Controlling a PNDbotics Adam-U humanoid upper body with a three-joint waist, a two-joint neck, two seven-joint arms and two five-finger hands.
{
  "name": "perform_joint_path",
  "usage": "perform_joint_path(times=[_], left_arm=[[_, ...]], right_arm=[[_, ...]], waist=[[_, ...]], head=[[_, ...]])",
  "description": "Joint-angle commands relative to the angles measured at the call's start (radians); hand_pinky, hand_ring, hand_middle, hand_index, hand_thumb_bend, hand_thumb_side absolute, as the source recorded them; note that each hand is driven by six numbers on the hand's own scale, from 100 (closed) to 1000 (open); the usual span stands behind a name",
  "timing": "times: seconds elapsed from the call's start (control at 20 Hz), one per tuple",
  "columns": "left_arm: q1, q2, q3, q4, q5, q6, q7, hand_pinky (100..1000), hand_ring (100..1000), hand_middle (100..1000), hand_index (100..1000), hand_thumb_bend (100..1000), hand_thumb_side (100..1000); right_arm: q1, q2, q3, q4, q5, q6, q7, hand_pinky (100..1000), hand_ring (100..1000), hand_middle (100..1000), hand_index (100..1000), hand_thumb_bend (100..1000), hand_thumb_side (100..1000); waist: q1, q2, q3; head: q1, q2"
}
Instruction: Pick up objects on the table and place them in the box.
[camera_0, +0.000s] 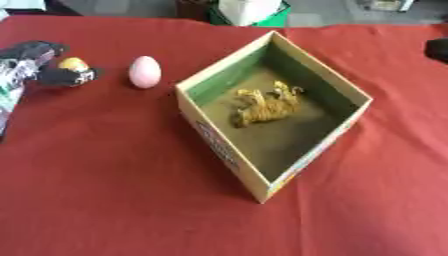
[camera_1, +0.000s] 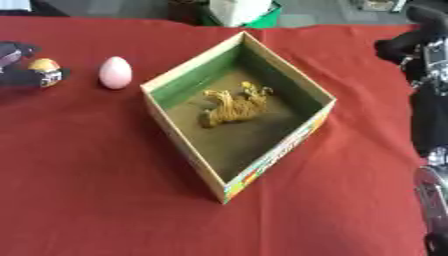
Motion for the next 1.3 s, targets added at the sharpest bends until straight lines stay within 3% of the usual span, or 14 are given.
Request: perform_joint_path(times=[0.05,1.0,1.2,1.3], left_arm=[[-0.013,0.047,0.020,0.000,-0.021,0.023,0.018,797,919,876,992,469,928],[-0.026,0.047,0.044,0.066,0.032,0.082,0.114,759,873,812,920,360,914],[-0.027,0.045,0.047,0.077,0.035,0.088,0.129,745,854,785,875,285,901],[-0.028,0.045,0.050,0.083,0.041,0.095,0.137,736,842,770,850,196,863]], right_arm=[[-0.012,-0.023,-0.009,-0.020,0.009,-0.002,0.004,749,664,516,795,100,625],[-0.026,-0.027,-0.003,-0.020,0.020,-0.002,0.019,755,667,514,797,100,622],[-0.027,-0.027,-0.003,-0.020,0.021,-0.002,0.022,756,667,513,797,100,620],[-0.026,-0.026,-0.002,-0.020,0.022,-0.001,0.023,756,667,513,797,100,620]], waist=[[0.003,-0.015,-0.001],[0.006,0.039,-0.025],[0.004,0.047,-0.027],[0.003,0.049,-0.027]], head=[[0.004,-0.012],[0.029,-0.064],[0.033,-0.069],[0.034,-0.070]])
